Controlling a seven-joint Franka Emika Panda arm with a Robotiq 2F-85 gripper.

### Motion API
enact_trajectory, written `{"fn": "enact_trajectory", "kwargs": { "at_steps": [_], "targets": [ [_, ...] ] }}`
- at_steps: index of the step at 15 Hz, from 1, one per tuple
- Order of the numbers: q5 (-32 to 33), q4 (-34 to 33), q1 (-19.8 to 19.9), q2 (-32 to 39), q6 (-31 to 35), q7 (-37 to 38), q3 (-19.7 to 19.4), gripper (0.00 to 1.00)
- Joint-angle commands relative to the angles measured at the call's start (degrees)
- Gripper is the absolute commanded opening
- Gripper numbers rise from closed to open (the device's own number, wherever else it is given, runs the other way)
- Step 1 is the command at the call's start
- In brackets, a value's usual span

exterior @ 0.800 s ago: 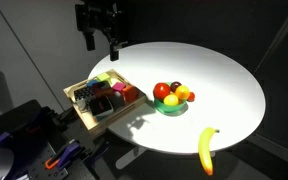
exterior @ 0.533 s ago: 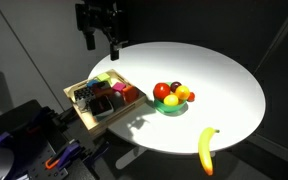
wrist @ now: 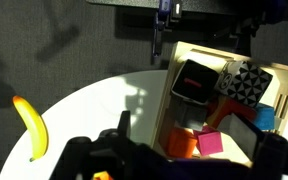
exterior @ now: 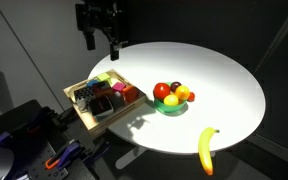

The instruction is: Pick up the red fruit on the table and put it in the bowl

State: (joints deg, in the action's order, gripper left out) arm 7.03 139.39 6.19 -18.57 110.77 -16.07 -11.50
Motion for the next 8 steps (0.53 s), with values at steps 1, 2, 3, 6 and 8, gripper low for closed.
{"fn": "enact_trajectory", "kwargs": {
  "at_steps": [1,2,3,6,8],
  "targets": [
    [-0.5,-1.3,0.3,1.2,0.7,0.6,0.5,1.00],
    [-1.0,-2.2,0.2,1.9,0.9,0.7,0.5,1.00],
    [-1.3,-3.1,0.1,2.5,1.0,0.8,0.5,1.00],
    [-2.4,-5.6,-0.1,4.7,2.3,0.9,0.7,1.00],
    [-3.6,-7.6,-0.1,6.5,3.0,0.5,0.8,1.00]
  ]
}}
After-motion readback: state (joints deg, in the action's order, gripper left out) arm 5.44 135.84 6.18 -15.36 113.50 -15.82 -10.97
